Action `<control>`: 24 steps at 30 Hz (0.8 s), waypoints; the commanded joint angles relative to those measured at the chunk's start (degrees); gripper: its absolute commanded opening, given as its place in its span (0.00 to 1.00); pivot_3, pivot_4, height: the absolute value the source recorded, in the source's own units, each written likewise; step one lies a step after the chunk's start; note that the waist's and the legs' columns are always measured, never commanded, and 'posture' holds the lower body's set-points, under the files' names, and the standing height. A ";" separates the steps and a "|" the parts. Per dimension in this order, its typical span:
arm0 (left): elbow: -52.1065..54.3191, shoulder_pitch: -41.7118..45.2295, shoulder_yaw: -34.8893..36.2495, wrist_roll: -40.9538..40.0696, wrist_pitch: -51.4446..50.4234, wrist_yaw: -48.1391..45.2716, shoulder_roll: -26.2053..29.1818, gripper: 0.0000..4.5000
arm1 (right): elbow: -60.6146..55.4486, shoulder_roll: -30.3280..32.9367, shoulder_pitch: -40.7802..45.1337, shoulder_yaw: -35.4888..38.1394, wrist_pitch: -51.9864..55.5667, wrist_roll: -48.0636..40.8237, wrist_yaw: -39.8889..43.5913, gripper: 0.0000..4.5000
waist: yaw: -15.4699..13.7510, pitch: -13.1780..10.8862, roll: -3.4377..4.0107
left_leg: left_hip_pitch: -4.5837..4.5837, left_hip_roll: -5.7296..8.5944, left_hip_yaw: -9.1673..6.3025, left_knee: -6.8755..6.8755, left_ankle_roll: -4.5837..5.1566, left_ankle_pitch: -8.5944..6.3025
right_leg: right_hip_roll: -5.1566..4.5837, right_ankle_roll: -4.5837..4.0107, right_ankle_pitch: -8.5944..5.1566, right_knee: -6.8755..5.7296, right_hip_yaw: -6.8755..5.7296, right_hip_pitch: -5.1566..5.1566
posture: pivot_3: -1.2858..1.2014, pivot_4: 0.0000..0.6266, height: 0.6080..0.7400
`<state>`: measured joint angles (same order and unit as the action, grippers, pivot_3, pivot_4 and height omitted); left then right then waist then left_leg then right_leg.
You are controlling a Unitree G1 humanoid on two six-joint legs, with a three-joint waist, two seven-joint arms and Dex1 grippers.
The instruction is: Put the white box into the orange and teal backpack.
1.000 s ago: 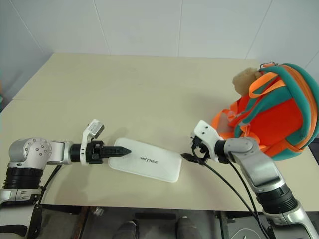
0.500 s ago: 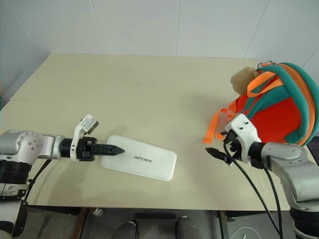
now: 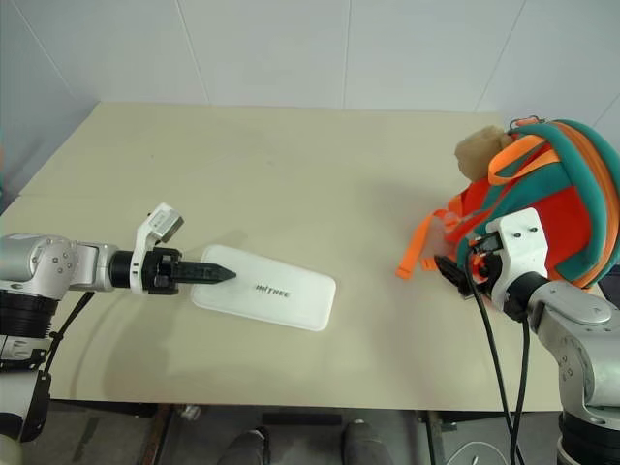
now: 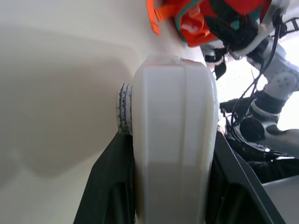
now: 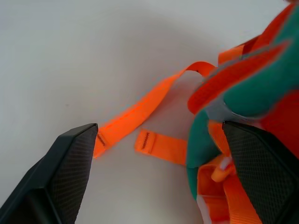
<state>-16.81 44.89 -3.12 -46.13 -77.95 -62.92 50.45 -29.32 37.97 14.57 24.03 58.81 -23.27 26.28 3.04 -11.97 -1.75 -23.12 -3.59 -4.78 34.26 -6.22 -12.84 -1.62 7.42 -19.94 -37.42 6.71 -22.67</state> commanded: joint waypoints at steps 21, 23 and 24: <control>-0.69 2.52 5.40 0.60 -0.70 0.66 -1.69 0.29 | 12.38 -10.59 13.98 -2.09 -15.44 7.20 -17.73 0.86 | 0.10 -0.04 0.06 | -0.07 -0.01 0.00 -0.20 -0.03 0.02 | 0.00 -0.04 -0.08 -0.03 0.00 -0.16 | 0.52 0.24 1.00; -0.15 1.80 7.35 0.16 -1.15 1.42 -1.37 0.29 | 13.85 -10.99 16.00 -1.43 -15.92 6.79 -18.56 0.70 | 0.12 -0.04 0.06 | -0.07 -0.02 0.00 -0.25 -0.04 0.02 | 0.01 -0.07 -0.12 -0.05 -0.02 -0.18 | 0.52 0.24 1.00; 0.31 1.24 8.47 -0.07 -1.42 1.87 -1.22 0.29 | 14.40 -10.94 16.71 -1.13 -16.01 6.48 -18.65 0.63 | 0.15 -0.04 0.07 | -0.07 -0.02 0.01 -0.25 -0.04 0.02 | 0.00 -0.06 -0.14 -0.07 -0.02 -0.18 | 0.52 0.24 1.00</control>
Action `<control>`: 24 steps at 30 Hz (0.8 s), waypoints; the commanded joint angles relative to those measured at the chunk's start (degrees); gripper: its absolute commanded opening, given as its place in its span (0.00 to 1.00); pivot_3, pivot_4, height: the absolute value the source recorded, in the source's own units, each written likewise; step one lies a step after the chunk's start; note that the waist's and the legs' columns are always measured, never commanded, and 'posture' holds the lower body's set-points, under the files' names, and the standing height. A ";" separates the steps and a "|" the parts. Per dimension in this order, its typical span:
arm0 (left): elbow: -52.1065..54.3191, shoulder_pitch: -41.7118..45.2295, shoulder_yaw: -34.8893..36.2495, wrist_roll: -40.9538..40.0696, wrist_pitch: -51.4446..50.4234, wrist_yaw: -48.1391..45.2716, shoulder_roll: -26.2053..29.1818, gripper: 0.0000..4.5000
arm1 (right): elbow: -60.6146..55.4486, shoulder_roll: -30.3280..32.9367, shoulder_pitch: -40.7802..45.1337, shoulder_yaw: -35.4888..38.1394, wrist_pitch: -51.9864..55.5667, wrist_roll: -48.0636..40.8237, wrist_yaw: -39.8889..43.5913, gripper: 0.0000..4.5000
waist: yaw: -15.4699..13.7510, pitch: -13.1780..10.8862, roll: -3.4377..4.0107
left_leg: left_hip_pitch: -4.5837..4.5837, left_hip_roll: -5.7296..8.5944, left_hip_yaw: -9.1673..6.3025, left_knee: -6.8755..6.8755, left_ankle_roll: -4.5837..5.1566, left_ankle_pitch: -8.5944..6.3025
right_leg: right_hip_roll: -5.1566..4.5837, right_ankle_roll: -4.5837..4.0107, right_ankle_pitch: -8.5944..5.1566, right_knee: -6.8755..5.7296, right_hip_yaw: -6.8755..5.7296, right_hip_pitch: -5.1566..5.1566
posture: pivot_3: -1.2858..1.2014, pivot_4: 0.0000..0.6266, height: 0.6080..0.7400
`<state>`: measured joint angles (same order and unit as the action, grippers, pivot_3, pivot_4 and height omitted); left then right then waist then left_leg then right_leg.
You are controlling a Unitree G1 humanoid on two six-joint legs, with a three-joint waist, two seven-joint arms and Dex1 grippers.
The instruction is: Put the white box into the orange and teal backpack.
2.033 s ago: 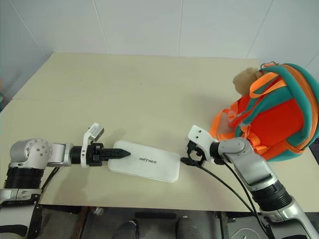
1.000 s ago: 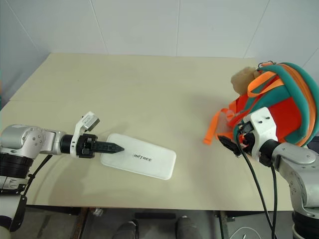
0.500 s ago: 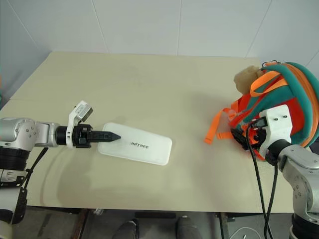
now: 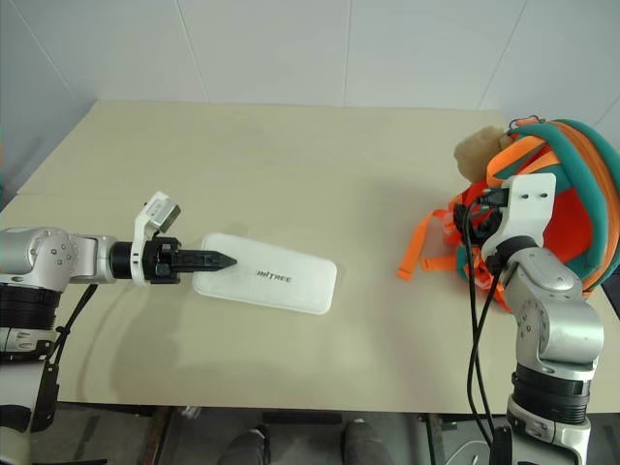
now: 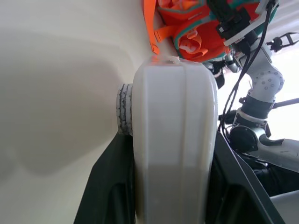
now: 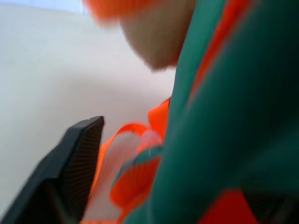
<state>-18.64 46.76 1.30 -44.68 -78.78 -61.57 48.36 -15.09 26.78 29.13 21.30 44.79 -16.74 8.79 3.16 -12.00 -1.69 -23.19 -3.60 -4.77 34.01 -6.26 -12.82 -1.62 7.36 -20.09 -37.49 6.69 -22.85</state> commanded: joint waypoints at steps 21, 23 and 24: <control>-10.42 3.19 27.53 2.51 19.85 18.13 0.36 0.29 | -2.92 -0.68 18.77 -12.52 4.88 -17.14 18.75 0.00 | 0.34 -0.02 0.04 | -0.09 -0.04 0.12 0.02 -0.05 0.02 | -0.02 -0.01 -0.01 -0.21 0.02 -0.27 | 0.52 0.24 1.00; -11.30 3.68 27.60 2.44 20.71 17.72 0.56 0.29 | -3.40 -0.96 20.13 -14.04 4.94 -18.82 21.13 0.00 | 0.38 -0.02 0.04 | -0.16 -0.05 0.14 0.02 -0.06 0.03 | -0.01 -0.03 -0.02 -0.30 0.03 -0.43 | 0.52 0.24 1.00; -11.72 3.95 27.76 2.45 21.24 17.59 0.59 0.29 | -3.70 -0.97 20.76 -14.78 5.04 -19.83 22.56 0.00 | 0.38 -0.02 0.04 | -0.22 -0.06 0.14 0.02 -0.07 0.04 | -0.01 -0.04 -0.02 -0.35 0.03 -0.53 | 0.52 0.24 1.00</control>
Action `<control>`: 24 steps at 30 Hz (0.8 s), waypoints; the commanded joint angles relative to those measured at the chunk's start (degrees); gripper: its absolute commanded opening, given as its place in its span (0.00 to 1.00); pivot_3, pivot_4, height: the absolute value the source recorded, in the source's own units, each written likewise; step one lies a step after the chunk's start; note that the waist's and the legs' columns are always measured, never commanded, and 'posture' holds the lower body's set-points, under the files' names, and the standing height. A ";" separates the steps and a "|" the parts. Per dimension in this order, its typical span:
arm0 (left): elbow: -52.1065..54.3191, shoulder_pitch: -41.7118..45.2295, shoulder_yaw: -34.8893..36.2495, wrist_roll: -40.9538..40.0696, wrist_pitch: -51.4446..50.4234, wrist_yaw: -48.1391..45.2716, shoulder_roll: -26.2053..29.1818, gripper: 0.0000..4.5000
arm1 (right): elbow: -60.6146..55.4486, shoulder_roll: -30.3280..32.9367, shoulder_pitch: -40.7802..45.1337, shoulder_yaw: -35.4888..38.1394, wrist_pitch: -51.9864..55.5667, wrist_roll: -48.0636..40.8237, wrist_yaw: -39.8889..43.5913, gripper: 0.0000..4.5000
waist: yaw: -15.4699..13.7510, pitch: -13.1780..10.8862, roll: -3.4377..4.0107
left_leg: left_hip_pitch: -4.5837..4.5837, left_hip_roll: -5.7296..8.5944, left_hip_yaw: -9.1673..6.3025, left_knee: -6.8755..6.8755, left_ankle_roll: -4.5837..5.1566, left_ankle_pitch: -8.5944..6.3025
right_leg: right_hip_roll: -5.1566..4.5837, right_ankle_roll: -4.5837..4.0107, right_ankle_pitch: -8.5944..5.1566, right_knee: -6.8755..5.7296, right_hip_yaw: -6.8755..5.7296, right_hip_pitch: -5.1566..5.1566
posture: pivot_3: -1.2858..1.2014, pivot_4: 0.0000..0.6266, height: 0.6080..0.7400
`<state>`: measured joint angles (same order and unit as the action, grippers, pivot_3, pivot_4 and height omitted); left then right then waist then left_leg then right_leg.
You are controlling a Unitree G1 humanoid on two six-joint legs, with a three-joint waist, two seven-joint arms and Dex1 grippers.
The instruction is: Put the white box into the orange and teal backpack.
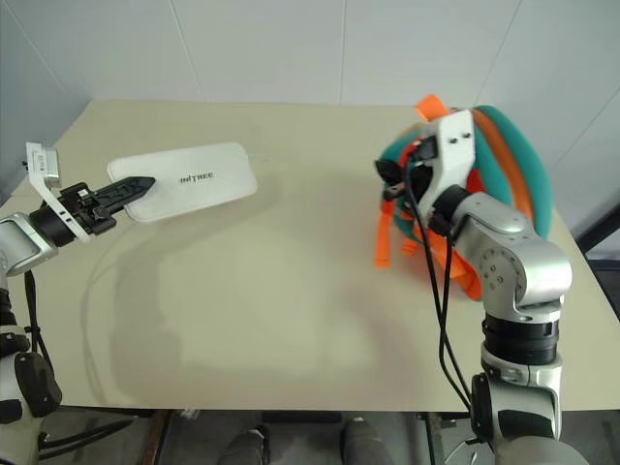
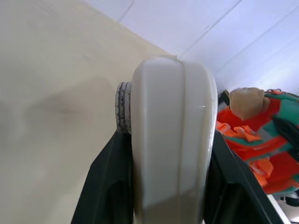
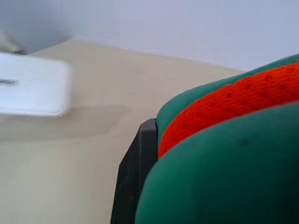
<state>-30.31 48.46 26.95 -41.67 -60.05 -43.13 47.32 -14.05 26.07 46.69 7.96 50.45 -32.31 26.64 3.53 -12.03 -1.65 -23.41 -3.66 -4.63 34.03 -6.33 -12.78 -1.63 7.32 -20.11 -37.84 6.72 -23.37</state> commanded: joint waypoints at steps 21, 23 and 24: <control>-4.34 4.20 0.25 1.29 7.00 -5.61 3.83 0.29 | -13.96 9.82 2.68 -2.82 1.84 -23.97 26.00 0.00 | -0.17 0.00 -0.01 | -0.13 -0.02 0.05 0.07 0.01 0.00 | -0.01 -0.02 -0.01 -0.02 -0.03 -0.11 | 0.52 0.24 1.00; -4.36 4.21 0.08 1.47 7.11 -5.93 3.80 0.29 | -14.34 10.26 1.90 -2.72 1.40 -24.92 27.05 0.00 | -0.18 0.00 -0.01 | -0.14 -0.02 0.05 0.07 0.01 0.00 | -0.01 -0.02 -0.01 -0.01 -0.03 -0.11 | 0.52 0.24 1.00; -4.29 4.15 -0.22 1.57 7.04 -6.32 3.87 0.29 | -14.86 10.99 1.09 -2.87 0.80 -25.07 28.77 0.00 | -0.24 0.00 -0.01 | -0.14 -0.02 0.05 0.07 0.01 0.00 | -0.01 -0.02 -0.01 -0.01 -0.03 -0.11 | 0.52 0.24 1.00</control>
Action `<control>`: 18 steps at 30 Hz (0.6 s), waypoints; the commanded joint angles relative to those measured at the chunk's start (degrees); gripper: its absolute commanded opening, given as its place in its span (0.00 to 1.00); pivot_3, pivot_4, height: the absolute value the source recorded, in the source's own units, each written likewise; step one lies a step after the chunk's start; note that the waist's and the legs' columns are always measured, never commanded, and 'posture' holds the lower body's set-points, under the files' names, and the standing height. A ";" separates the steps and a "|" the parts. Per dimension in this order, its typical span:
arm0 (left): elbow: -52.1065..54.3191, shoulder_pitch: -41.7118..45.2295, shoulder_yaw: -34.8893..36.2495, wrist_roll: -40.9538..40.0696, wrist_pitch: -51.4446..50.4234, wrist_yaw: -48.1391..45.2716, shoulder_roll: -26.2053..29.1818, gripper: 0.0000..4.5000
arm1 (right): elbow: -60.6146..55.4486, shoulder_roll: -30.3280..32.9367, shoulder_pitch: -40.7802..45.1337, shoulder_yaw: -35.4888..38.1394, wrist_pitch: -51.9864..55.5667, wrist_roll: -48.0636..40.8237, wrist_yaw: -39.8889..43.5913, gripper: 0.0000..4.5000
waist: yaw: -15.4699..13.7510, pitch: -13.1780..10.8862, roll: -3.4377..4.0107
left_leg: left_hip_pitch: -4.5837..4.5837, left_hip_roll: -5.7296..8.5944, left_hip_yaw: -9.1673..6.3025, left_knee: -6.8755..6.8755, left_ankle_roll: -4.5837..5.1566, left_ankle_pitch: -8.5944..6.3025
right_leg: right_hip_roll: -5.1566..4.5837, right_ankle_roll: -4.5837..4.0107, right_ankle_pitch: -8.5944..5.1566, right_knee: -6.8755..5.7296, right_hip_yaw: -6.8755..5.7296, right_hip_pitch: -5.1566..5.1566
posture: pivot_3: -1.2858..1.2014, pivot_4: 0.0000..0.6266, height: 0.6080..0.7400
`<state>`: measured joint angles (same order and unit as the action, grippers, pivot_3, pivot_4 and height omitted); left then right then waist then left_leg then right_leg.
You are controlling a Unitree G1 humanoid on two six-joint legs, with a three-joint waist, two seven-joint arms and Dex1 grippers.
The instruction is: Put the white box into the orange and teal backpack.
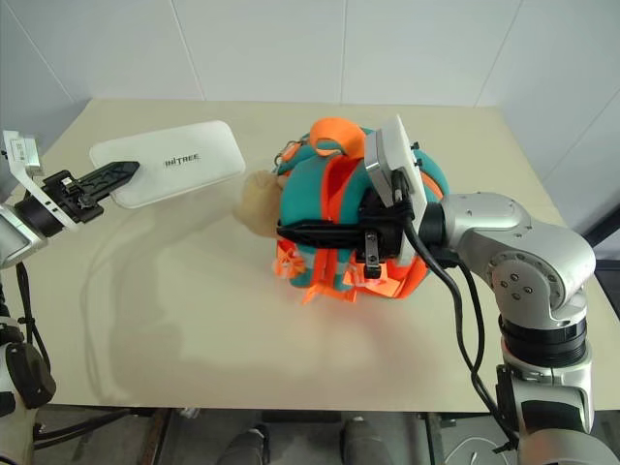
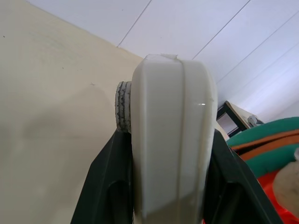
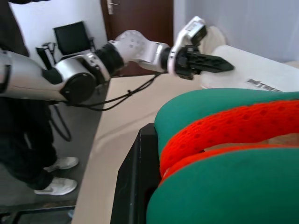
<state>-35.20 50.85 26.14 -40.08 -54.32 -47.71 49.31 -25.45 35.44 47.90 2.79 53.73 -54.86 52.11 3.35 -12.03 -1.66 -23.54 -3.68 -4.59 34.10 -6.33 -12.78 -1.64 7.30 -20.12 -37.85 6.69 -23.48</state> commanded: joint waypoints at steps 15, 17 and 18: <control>7.51 -3.06 0.35 -1.40 5.54 -13.75 3.45 0.29 | 0.23 8.65 -6.04 -0.74 -10.39 3.13 16.64 0.00 | -0.04 0.00 -0.01 | 0.00 0.00 0.03 0.06 0.00 0.00 | 0.00 0.00 0.00 0.00 0.01 0.01 | 0.52 0.24 1.00; 10.93 -5.82 1.60 -2.61 8.23 -18.57 3.74 0.29 | 1.39 9.02 -6.15 -1.01 -11.45 4.54 17.41 0.00 | 0.03 0.00 -0.01 | 0.03 -0.01 0.07 0.06 0.00 0.00 | 0.00 0.00 0.00 -0.02 0.02 0.01 | 0.52 0.24 1.00; 11.89 -6.55 2.30 -3.36 9.35 -20.37 3.60 0.29 | 1.80 9.22 -6.25 -1.17 -11.86 5.12 17.76 0.00 | 0.03 0.00 -0.01 | 0.04 -0.02 0.08 0.06 0.00 0.00 | 0.00 0.00 0.00 -0.05 0.03 0.01 | 0.52 0.24 1.00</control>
<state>-27.13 44.33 24.97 -40.62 -48.00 -63.65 50.96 -23.69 43.74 41.38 0.62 43.82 -50.53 68.81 3.38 -12.03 -1.66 -23.51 -3.71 -4.50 34.16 -6.33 -12.78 -1.63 7.29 -20.12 -37.89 6.72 -23.47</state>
